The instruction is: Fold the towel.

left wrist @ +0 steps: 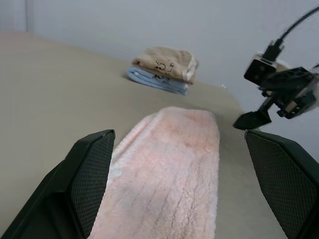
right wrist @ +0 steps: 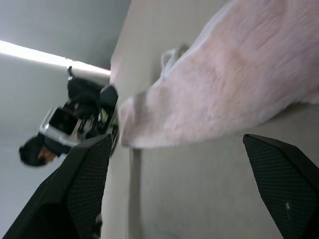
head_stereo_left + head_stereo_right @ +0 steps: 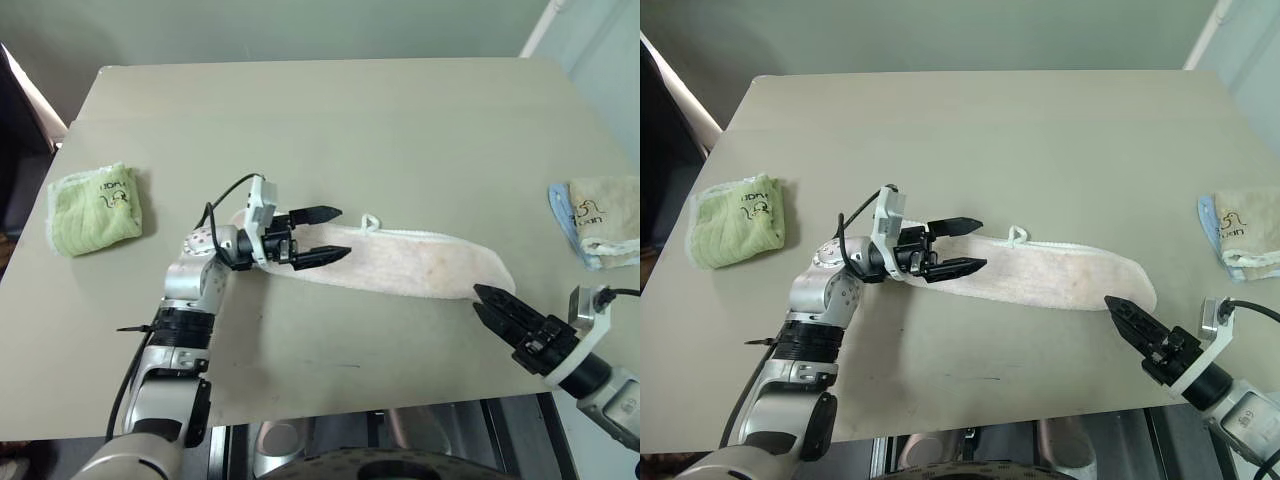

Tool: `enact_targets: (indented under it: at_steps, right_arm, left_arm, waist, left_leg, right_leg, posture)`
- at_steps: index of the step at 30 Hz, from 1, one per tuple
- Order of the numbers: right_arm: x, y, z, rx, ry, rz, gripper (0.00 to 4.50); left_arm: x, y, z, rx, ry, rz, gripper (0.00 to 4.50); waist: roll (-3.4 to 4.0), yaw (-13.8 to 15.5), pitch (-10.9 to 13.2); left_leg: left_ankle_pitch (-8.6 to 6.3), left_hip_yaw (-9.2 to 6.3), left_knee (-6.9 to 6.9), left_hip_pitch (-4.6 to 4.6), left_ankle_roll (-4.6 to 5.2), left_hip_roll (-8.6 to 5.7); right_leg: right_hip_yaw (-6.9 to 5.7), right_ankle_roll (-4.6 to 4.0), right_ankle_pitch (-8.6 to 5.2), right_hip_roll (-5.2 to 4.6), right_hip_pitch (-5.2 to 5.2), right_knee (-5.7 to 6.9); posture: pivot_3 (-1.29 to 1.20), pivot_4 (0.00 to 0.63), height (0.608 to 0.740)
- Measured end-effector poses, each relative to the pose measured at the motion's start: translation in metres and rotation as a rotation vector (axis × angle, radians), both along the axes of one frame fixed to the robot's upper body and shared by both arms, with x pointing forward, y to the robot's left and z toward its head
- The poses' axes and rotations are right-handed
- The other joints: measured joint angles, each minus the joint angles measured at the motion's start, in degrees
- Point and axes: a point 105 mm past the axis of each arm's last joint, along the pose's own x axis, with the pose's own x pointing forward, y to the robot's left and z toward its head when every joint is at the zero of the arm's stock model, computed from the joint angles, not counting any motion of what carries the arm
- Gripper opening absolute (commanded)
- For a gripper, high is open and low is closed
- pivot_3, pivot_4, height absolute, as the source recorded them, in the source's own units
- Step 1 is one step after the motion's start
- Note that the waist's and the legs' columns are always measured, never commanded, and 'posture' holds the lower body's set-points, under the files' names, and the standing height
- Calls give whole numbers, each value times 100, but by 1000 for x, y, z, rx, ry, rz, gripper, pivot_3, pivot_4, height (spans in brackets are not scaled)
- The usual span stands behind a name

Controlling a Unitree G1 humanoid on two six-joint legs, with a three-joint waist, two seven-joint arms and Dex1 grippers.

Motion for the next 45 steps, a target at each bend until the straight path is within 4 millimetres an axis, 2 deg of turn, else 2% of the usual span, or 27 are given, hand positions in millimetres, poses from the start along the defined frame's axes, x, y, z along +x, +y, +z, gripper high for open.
enact_targets:
  at_steps: [9, 16, 20, 28, 37, 40, 45]
  right_arm:
    - [4, 4, -25, -26, 147, -65, 4428]
    - [24, -2, -25, 19, 163, -142, 4428]
    - [36, -17, -23, 42, 159, -224, 4428]
    - [39, -40, -21, 38, 157, -314, 4428]
    - [50, -40, -11, 30, 135, -340, 4428]
    - [51, -37, -8, 20, 126, -337, 3864]
    - [52, -40, -7, 15, 131, -361, 2079]
  left_arm:
    - [-2, -5, 0, -7, -16, -3, 4500]
    - [-1, -7, 0, -6, -20, 5, 4500]
    - [0, -8, -1, -7, -19, 7, 4500]
    - [1, -7, -1, -9, -23, 19, 4500]
    - [5, -4, -6, -12, -25, 33, 4500]
    - [6, -3, -5, -13, -29, 28, 4500]
    - [11, 1, -5, -10, -44, 54, 4500]
  waist:
    - [0, 10, -1]
    - [-13, 7, -8]
    - [-12, 6, -8]
    - [-12, 54, -8]
    - [-11, 49, -7]
    - [-10, 50, -7]
    - [-10, 50, -7]
  left_leg:
    - [-16, -1, 0, -3, 2, 0]
    - [-14, -1, 10, 6, 8, 0]
    - [-7, 0, 15, 8, 19, -4]
    - [-12, -4, 12, -6, 19, -5]
    - [-32, -2, 5, -6, 15, -3]
    - [-39, -2, 3, -5, 19, -2]
    - [-52, -2, 3, -5, 23, -2]
  right_leg:
    - [-1, 8, -10, -1, 2, -7]
    - [-1, 11, 10, -1, 12, -10]
    - [4, 16, 28, -6, 19, -18]
    - [3, 19, 23, -6, 19, -36]
    - [1, 13, 27, -5, 9, -34]
    - [0, 24, 42, -5, 9, -31]
    - [0, 21, 37, -5, 8, -31]
  posture:
    - [0, 150, 740]
    - [0, 150, 740]
    - [0, 150, 740]
    - [0, 150, 740]
    - [0, 150, 740]
    - [0, 150, 740]
    - [0, 150, 740]
